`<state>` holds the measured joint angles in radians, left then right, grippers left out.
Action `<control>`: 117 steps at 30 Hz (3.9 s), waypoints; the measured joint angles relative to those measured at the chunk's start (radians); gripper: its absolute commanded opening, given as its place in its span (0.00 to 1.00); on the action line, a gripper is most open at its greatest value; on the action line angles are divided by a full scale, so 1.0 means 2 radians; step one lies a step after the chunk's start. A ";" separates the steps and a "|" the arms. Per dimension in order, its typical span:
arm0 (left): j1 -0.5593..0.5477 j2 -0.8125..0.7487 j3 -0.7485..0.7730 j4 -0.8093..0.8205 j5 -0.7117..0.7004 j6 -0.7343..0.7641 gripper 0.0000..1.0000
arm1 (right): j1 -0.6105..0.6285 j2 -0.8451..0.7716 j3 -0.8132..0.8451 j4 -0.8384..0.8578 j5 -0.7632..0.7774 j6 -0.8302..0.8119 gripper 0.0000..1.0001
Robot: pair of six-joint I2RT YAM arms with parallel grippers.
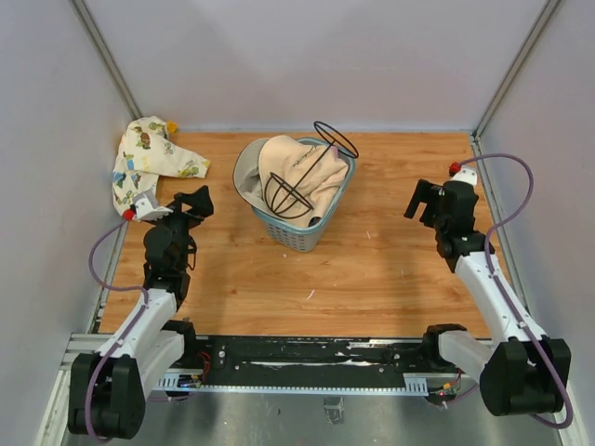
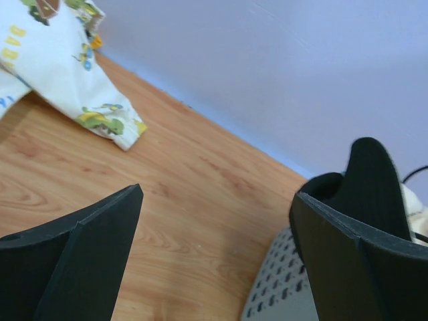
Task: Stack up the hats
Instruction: Pick up the hat stand from the bin, then place the hat stand at the center of the board.
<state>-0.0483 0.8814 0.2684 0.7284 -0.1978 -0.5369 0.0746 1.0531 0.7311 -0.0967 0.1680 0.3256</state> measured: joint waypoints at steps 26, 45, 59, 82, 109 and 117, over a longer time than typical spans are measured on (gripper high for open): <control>-0.252 -0.084 0.195 -0.311 0.066 0.134 1.00 | 0.152 0.037 0.138 -0.070 0.087 -0.037 0.99; -0.317 0.038 0.248 -0.371 0.036 0.207 0.80 | 0.216 0.063 0.186 -0.070 0.060 -0.062 0.99; -0.337 0.138 0.290 -0.368 -0.023 0.231 0.41 | 0.238 0.074 0.197 -0.069 0.060 -0.064 0.88; -0.337 0.180 0.360 -0.371 0.022 0.290 0.00 | 0.280 0.072 0.229 -0.062 0.061 -0.083 0.62; -0.338 0.168 0.492 -0.438 0.142 0.348 0.01 | 0.351 -0.006 0.244 -0.069 0.093 -0.215 0.60; -0.343 0.168 0.518 -0.456 0.201 0.371 0.00 | 0.387 -0.042 0.222 -0.093 0.103 -0.246 0.61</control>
<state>-0.7338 1.2182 1.3041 -0.1833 0.2039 0.2054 0.8490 0.9688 1.1744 -0.2821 0.3737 -0.1669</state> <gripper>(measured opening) 0.039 0.604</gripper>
